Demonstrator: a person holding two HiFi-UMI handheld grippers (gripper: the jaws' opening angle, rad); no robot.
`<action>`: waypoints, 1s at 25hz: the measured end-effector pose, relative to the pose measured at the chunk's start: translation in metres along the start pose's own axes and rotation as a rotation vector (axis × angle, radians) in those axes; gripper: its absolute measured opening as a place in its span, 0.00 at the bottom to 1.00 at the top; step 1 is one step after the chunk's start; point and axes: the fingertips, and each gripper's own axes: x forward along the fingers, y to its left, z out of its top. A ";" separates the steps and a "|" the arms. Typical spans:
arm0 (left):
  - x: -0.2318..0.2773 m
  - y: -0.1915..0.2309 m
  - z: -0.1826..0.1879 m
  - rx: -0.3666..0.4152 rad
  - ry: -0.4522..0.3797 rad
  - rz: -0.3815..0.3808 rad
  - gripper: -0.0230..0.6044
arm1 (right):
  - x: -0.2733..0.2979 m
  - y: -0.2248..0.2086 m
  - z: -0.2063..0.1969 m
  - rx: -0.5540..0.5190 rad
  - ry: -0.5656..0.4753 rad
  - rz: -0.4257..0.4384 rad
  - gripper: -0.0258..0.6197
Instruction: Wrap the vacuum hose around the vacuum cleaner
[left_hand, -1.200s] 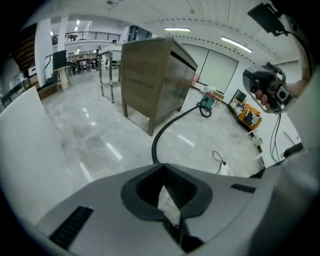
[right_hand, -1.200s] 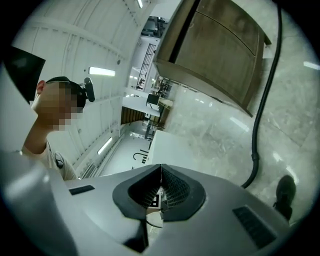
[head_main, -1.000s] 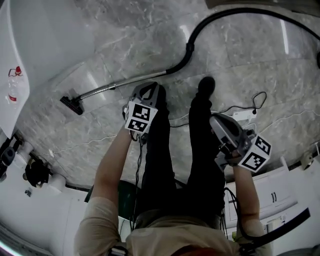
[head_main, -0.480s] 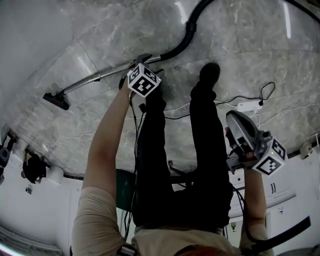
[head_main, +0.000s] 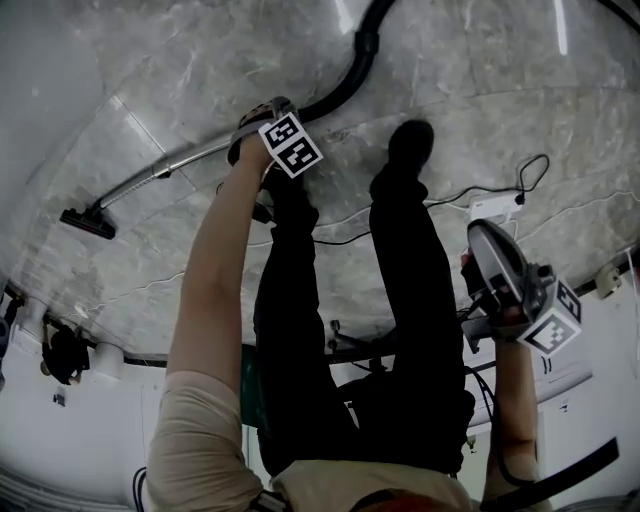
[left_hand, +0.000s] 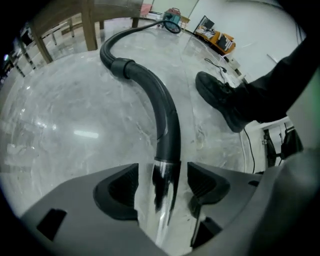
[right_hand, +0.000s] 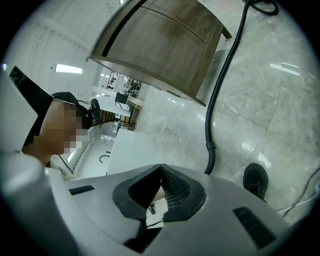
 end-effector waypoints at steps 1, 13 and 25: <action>0.006 0.000 0.000 0.031 0.020 0.007 0.53 | 0.001 -0.003 -0.002 0.000 -0.002 -0.004 0.04; 0.026 -0.007 -0.003 0.163 0.137 -0.058 0.27 | 0.002 0.001 -0.012 0.019 -0.037 -0.015 0.04; -0.106 -0.085 -0.013 0.283 0.029 -0.376 0.26 | 0.000 0.022 -0.046 0.092 -0.034 0.011 0.04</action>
